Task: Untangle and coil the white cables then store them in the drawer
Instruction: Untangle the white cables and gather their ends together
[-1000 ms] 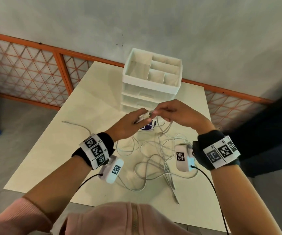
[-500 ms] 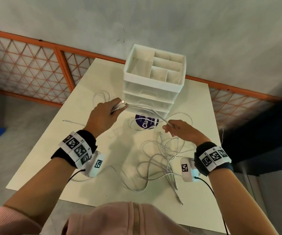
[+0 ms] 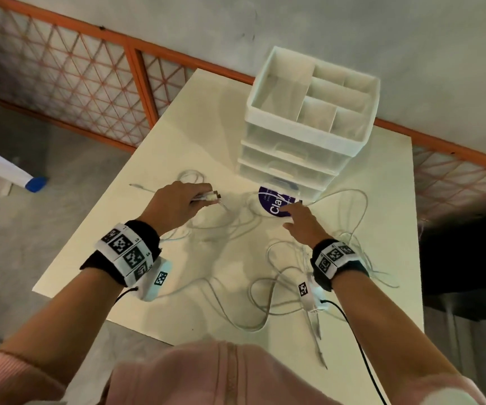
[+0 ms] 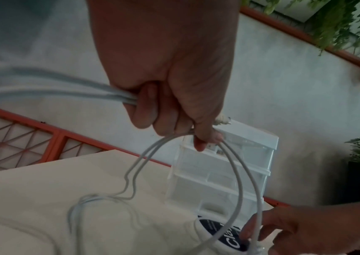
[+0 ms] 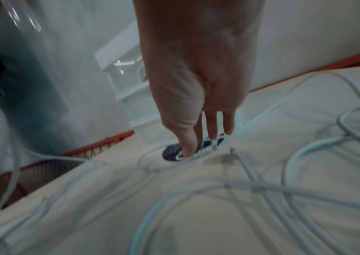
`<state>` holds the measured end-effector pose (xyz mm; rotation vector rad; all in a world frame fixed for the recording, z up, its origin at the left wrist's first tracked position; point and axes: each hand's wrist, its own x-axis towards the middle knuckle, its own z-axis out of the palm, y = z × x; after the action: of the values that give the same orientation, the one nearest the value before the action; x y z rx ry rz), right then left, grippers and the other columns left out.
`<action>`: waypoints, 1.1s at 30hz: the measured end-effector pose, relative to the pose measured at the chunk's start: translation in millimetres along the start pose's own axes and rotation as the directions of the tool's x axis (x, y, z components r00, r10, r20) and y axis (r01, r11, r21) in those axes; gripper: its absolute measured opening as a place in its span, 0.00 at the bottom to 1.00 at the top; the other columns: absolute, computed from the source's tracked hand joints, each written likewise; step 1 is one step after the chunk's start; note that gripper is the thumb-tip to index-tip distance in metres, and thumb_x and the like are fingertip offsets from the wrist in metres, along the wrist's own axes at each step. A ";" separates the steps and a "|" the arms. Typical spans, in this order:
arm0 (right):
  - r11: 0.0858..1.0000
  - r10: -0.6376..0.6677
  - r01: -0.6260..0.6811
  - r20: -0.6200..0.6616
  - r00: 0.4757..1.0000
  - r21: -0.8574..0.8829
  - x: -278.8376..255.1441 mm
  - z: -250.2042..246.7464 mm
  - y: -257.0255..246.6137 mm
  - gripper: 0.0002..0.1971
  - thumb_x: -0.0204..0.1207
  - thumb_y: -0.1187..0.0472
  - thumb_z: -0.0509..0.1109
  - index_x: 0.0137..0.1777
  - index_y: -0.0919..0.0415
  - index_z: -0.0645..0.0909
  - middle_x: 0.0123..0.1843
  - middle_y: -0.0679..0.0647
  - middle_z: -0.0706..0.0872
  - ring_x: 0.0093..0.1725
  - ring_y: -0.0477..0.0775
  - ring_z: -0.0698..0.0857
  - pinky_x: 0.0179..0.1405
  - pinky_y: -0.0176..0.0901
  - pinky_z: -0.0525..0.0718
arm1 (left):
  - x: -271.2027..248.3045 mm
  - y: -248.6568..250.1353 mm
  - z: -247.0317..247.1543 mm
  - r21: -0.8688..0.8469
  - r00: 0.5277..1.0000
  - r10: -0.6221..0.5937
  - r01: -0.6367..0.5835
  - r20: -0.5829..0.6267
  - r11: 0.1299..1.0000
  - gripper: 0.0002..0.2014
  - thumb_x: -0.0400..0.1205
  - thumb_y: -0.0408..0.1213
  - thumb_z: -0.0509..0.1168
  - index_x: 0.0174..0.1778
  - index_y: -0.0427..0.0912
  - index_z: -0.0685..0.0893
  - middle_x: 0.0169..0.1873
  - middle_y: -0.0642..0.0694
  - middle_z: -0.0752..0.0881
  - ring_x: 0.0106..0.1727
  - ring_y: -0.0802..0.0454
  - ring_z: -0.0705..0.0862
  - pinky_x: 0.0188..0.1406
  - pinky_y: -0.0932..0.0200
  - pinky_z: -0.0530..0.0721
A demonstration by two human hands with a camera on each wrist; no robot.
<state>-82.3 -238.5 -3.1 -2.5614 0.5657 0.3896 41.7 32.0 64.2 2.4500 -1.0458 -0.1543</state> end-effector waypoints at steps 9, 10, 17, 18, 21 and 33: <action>0.998 -0.053 0.052 -0.048 0.997 -0.029 0.1 -25.0 1.4 0.13 0.79 0.73 0.58 0.56 0.69 0.83 0.58 0.67 0.73 0.50 0.65 0.80 0.51 0.38 0.77 | 14.4 22.7 12.3 -0.063 0.999 -0.015 0.017 0.041 0.998 0.17 0.82 0.51 0.63 0.42 0.39 0.82 0.27 0.48 0.76 0.32 0.46 0.73 0.24 0.58 0.65; 0.998 -0.059 0.059 -0.067 0.996 0.009 -3.1 -37.6 -1.1 0.13 0.79 0.73 0.59 0.54 0.68 0.85 0.56 0.66 0.74 0.45 0.61 0.80 0.44 0.33 0.79 | 16.3 26.2 13.9 -0.072 0.998 -0.026 0.030 0.049 0.997 0.17 0.82 0.51 0.63 0.43 0.38 0.82 0.27 0.47 0.77 0.33 0.46 0.75 0.24 0.61 0.65; 0.953 -0.168 0.191 -0.113 0.979 0.236 -62.4 -125.9 -38.0 0.07 0.71 0.70 0.72 0.47 0.63 0.88 0.41 0.56 0.88 0.30 0.37 0.82 0.33 0.22 0.77 | 29.4 58.8 9.7 -0.340 0.985 -0.043 0.100 0.169 0.935 0.19 0.73 0.48 0.75 0.54 0.45 0.80 0.23 0.52 0.75 0.26 0.62 0.76 0.30 0.69 0.71; 0.943 -0.202 0.222 -0.102 0.974 0.249 -70.2 -133.0 -45.6 0.06 0.71 0.69 0.74 0.47 0.62 0.88 0.42 0.57 0.89 0.33 0.39 0.83 0.37 0.24 0.78 | 29.4 64.4 7.7 -0.392 0.984 -0.024 0.092 0.175 0.915 0.18 0.71 0.49 0.76 0.50 0.47 0.81 0.22 0.52 0.73 0.23 0.61 0.73 0.27 0.69 0.68; 0.888 -0.306 0.313 -0.074 0.949 0.338 -89.4 -144.8 -69.5 0.05 0.71 0.68 0.76 0.47 0.63 0.88 0.43 0.59 0.91 0.37 0.41 0.85 0.42 0.26 0.81 | 26.5 81.7 0.1 -0.553 0.977 0.035 0.089 0.210 0.829 0.20 0.65 0.55 0.78 0.43 0.51 0.79 0.24 0.52 0.67 0.26 0.56 0.67 0.31 0.59 0.64; 0.683 -0.145 0.343 -0.341 0.929 0.645 -103.7 -117.6 -108.3 0.15 0.82 0.52 0.63 0.58 0.64 0.73 0.45 0.56 0.82 0.42 0.52 0.86 0.47 0.42 0.86 | -1.5 114.5 -18.9 -0.771 0.975 0.151 0.031 0.163 0.636 0.16 0.89 0.46 0.48 0.40 0.45 0.74 0.31 0.48 0.72 0.34 0.56 0.70 0.40 0.63 0.72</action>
<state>-103.8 -179.5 176.8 -1.8984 0.3469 -0.2468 -29.0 -28.5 133.6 1.6160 -0.8826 -0.7095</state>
